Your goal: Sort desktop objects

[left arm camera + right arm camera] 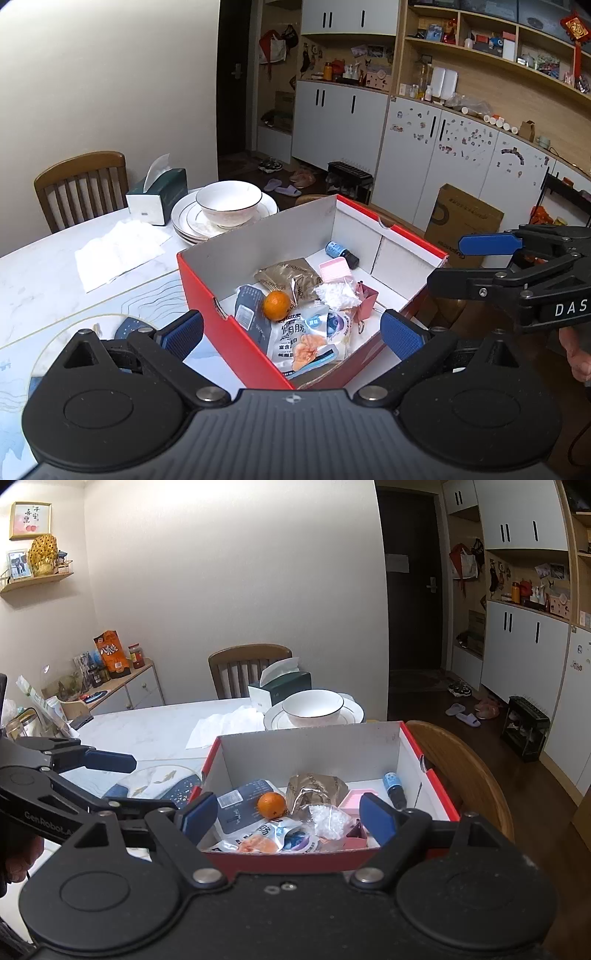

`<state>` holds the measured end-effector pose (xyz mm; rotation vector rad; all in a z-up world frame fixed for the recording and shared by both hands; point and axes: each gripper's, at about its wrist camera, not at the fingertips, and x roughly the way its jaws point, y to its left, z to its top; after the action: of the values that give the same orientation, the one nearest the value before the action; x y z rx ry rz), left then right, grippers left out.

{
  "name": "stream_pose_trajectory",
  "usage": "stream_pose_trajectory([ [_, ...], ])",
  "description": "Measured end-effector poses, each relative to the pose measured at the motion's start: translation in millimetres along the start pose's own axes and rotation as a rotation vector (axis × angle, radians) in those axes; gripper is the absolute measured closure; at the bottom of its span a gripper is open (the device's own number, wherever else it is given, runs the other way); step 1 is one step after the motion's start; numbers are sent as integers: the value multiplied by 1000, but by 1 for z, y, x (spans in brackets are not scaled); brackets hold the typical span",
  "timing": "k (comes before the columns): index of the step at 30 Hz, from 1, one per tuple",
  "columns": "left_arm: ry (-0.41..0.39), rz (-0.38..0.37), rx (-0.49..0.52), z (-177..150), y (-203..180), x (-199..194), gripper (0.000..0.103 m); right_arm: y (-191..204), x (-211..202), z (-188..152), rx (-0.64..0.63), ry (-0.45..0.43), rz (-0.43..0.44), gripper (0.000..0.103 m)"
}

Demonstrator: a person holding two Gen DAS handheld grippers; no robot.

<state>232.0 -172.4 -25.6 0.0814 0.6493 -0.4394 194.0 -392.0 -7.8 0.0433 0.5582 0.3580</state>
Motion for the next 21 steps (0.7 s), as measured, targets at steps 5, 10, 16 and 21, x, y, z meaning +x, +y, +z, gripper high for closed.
stream_pose_trajectory([
  [5,-16,1,-10,-1,1,-6,1,4,-5,-2,-1,-12,-1,19],
  [10,-20,-2,-14,-2,0,-9,1,6,-7,-6,12,-5,1,19],
  [16,-18,5,-12,-3,0,-10,1,9,-7,-10,26,8,6,19],
  [21,-8,-3,-10,-6,1,-11,1,12,-7,-12,28,13,5,19],
])
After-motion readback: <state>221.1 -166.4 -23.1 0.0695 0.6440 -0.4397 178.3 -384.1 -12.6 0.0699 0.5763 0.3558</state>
